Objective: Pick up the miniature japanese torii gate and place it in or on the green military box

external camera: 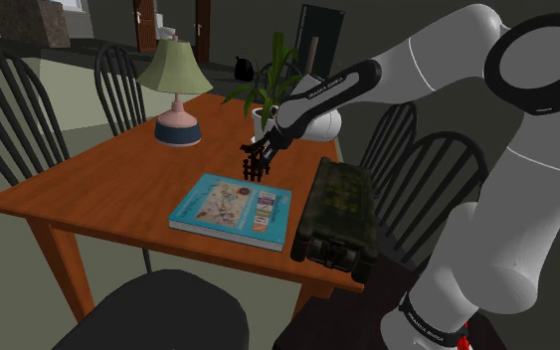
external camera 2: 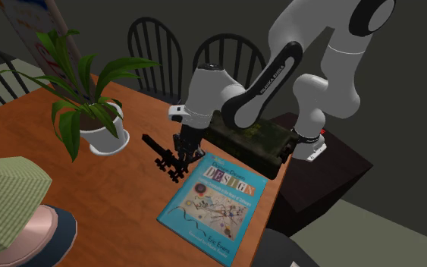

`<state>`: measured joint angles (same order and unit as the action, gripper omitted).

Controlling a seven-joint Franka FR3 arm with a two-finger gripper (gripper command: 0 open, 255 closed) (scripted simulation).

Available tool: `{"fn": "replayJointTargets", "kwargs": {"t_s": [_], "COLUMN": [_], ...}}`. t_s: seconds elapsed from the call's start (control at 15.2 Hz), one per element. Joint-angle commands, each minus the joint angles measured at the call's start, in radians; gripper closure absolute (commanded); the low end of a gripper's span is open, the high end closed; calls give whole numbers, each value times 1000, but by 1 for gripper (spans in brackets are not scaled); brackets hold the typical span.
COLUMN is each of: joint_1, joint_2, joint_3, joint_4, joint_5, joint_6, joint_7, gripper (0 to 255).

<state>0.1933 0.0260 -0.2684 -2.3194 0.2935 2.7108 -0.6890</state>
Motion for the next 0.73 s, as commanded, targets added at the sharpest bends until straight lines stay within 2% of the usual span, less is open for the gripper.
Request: {"fn": "replayJointTargets", "kwargs": {"t_s": [0.0, 0.66], "joint_1": [0, -8], "joint_2": [-19, -98], "joint_3": [-3, -3], "joint_4": [8, 63], "joint_5": [-24, -110], "joint_6": [-24, -151], "joint_7": [20, 95], "gripper": [255, 255]}}
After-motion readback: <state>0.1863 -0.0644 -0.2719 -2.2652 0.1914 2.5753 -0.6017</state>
